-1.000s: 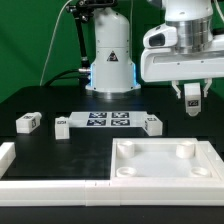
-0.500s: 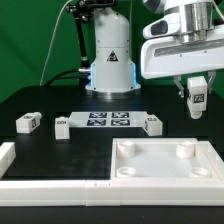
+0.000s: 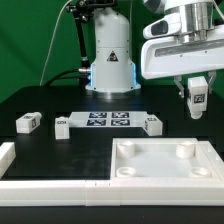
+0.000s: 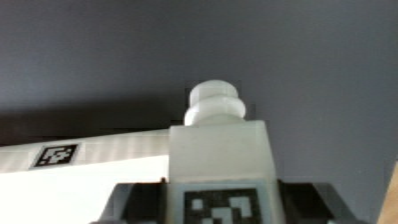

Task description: Assemble one leg

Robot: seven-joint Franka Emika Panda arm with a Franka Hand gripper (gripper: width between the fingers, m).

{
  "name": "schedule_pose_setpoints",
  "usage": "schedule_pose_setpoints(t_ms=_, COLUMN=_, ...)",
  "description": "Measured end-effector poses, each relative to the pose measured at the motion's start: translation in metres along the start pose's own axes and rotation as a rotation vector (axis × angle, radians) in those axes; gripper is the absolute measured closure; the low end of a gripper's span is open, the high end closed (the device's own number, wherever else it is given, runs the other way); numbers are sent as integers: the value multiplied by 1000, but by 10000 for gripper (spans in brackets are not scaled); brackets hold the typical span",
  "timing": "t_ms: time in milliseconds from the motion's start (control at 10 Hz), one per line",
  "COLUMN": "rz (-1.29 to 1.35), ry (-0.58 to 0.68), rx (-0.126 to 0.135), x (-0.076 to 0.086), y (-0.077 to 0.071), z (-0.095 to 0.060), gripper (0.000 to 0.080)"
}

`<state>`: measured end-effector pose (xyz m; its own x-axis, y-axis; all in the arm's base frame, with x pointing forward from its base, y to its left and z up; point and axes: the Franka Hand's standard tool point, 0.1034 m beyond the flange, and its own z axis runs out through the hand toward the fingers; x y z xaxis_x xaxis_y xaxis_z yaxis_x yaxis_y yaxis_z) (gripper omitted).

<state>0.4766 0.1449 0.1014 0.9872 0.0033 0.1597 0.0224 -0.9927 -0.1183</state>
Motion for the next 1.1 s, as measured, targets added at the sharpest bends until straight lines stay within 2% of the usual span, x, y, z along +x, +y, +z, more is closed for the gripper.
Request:
schedule_pose_setpoints(t_ms=300, rz=-73, ry=24, rx=-7, x=28, y=20, z=2, gripper=512)
schedule_pose_setpoints(t_ms=600, rz=-144, ry=30, rx=-6, x=57, y=29, z=3, gripper=511)
schedule_pose_setpoints(t_ms=1000, rz=-142, ry=30, rx=-5, x=57, y=29, z=4, gripper=511)
schedule_pose_setpoints(t_ms=1100, rz=-169, ry=32, rx=-7, x=64, y=32, z=4, gripper=511)
